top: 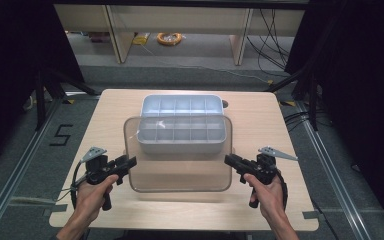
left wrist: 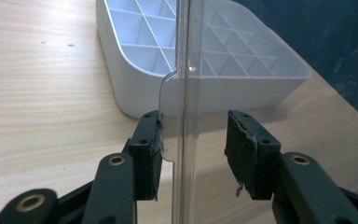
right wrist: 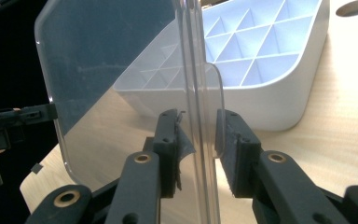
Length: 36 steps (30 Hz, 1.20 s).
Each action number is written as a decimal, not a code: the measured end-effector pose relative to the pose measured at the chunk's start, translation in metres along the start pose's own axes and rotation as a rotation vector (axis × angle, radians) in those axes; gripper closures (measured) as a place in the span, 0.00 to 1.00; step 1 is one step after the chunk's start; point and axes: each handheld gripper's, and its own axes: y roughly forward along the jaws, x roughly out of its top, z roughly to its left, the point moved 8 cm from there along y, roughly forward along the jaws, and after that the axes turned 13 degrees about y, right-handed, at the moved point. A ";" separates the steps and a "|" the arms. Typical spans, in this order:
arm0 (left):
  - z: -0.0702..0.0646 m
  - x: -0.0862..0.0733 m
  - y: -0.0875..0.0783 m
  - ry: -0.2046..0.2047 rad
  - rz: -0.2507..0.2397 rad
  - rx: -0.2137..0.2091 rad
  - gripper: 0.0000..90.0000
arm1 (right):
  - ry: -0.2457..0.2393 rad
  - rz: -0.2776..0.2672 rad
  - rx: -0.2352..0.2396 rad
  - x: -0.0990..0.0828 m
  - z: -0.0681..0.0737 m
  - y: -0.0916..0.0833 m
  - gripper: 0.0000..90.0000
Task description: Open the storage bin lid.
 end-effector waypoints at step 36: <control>-0.006 -0.052 0.006 0.029 0.131 -0.051 0.59 | 0.013 0.072 -0.046 -0.053 -0.024 -0.007 0.75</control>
